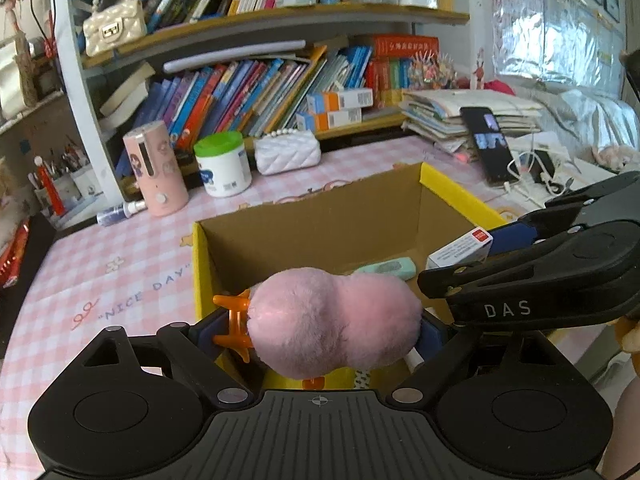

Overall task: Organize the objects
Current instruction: 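Open right tool releasing the white-and-red box inside while left tool drops the plush in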

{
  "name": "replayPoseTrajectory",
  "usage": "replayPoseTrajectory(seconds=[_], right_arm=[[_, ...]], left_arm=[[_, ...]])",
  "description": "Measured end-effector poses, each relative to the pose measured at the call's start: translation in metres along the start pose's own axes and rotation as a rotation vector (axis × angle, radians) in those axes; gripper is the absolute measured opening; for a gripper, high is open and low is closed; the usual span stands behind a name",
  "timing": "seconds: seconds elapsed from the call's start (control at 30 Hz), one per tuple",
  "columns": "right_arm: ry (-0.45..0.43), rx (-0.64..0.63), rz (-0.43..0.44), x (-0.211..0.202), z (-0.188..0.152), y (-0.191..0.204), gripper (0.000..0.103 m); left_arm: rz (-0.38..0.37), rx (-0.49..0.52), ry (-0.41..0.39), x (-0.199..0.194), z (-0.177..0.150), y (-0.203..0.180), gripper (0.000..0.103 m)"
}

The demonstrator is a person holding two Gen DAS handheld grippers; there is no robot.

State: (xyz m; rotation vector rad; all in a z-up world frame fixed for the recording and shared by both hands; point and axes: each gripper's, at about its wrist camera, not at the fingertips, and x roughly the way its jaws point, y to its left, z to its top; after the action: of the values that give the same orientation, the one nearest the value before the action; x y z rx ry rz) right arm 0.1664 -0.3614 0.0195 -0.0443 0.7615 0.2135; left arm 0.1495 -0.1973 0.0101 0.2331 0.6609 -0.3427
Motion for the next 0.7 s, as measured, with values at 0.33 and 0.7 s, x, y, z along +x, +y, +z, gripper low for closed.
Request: replayPoseTrajectory(seconds=[0.33, 0.7], right_arm=[[0.081, -0.077, 0.031, 0.029, 0.003, -0.001, 0.052], [0.081, -0.081, 0.045, 0.031, 0.004, -0.001, 0.054]], left_arm=[[0.019, -0.001, 0.043, 0.016, -0.006, 0.000, 0.092], [0.028, 0.006, 0.008, 0.005, -0.005, -0.001, 0.093]])
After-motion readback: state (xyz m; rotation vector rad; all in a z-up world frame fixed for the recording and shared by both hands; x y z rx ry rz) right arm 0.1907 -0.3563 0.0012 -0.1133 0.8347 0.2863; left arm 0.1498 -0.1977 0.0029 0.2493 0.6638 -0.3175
